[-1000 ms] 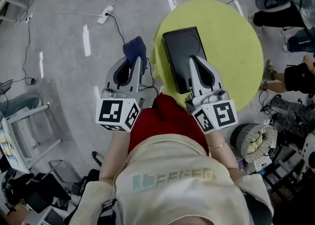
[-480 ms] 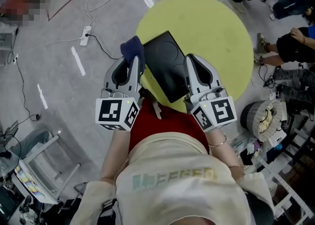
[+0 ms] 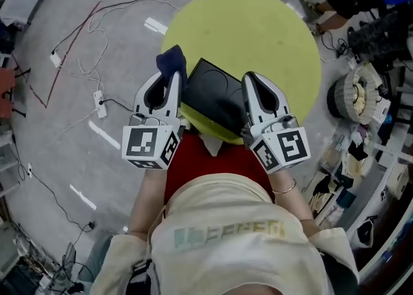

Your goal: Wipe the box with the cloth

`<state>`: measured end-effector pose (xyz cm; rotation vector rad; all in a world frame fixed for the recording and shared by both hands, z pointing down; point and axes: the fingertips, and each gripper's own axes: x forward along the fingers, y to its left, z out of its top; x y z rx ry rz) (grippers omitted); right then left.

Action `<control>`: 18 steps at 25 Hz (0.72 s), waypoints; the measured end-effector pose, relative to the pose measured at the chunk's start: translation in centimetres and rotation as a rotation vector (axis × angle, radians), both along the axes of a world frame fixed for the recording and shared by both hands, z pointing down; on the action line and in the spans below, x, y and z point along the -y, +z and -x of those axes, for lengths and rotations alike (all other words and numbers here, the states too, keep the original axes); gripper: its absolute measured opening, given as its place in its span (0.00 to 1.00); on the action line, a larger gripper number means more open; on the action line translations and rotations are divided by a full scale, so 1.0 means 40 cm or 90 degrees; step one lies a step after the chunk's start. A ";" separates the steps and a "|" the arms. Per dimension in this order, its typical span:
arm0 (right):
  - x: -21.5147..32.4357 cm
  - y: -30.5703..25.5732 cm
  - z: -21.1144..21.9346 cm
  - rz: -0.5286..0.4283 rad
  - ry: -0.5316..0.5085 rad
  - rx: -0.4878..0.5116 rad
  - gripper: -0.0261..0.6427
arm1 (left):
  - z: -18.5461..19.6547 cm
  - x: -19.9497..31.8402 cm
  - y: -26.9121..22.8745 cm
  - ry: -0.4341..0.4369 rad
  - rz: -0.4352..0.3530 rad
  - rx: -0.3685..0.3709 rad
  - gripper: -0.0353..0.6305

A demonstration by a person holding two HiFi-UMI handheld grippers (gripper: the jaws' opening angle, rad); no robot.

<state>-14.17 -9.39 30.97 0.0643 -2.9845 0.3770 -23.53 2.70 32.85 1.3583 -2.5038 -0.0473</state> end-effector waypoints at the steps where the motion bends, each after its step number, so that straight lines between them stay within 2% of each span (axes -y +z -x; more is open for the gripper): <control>1: -0.013 -0.003 0.002 0.000 0.031 -0.002 0.10 | 0.019 0.003 -0.005 0.036 0.001 0.002 0.15; 5: -0.068 -0.012 0.000 -0.006 0.135 -0.019 0.10 | 0.082 0.009 -0.026 0.147 -0.003 0.009 0.15; 9: -0.103 -0.012 -0.043 -0.005 0.236 -0.031 0.10 | 0.098 0.030 -0.030 0.240 -0.001 0.014 0.15; 13: -0.127 -0.002 -0.103 0.003 0.325 -0.045 0.10 | 0.071 0.063 -0.034 0.329 0.007 0.016 0.15; 18: -0.139 0.028 -0.196 0.023 0.416 -0.065 0.10 | -0.015 0.119 -0.023 0.427 0.017 0.013 0.15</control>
